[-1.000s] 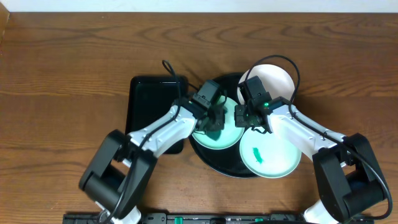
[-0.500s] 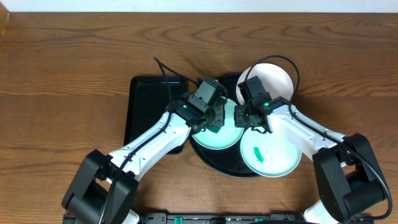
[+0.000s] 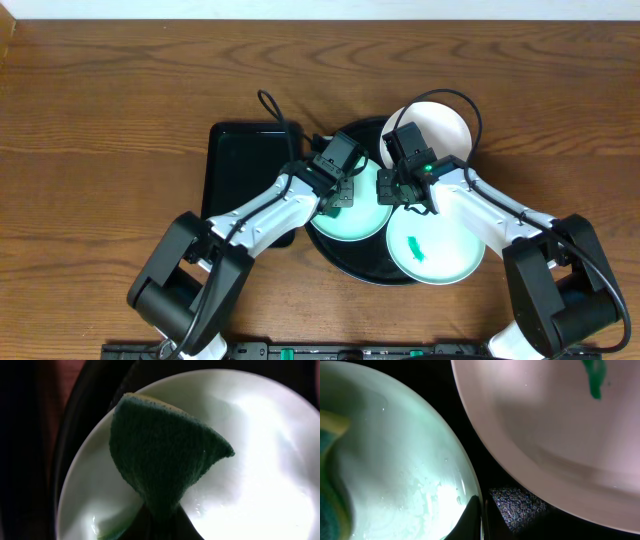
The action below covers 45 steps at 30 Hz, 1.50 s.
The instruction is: Clean dirty plates on tray and stack at the side
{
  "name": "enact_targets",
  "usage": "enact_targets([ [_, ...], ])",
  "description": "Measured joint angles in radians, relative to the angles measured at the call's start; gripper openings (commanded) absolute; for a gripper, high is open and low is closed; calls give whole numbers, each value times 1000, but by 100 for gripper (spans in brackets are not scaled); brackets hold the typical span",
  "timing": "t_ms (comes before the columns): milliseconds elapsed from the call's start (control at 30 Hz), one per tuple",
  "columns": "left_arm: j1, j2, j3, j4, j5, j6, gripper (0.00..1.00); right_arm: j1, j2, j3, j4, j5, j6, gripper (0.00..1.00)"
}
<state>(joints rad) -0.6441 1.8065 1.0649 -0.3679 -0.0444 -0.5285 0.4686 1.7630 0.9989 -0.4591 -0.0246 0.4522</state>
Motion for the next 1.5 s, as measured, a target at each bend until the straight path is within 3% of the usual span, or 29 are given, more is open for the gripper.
enact_targets([
  [367, 17, 12, 11, -64, 122, -21, 12, 0, 0, 0, 4, -5, 0, 1],
  [1200, 8, -43, 17, -99, 328, -21, 7, 0, 0, 0, 4, -4, -1, 1],
  [1500, 3, -112, 17, -235, 206, -84, 7, 0, 0, 0, 4, -6, 0, 1],
])
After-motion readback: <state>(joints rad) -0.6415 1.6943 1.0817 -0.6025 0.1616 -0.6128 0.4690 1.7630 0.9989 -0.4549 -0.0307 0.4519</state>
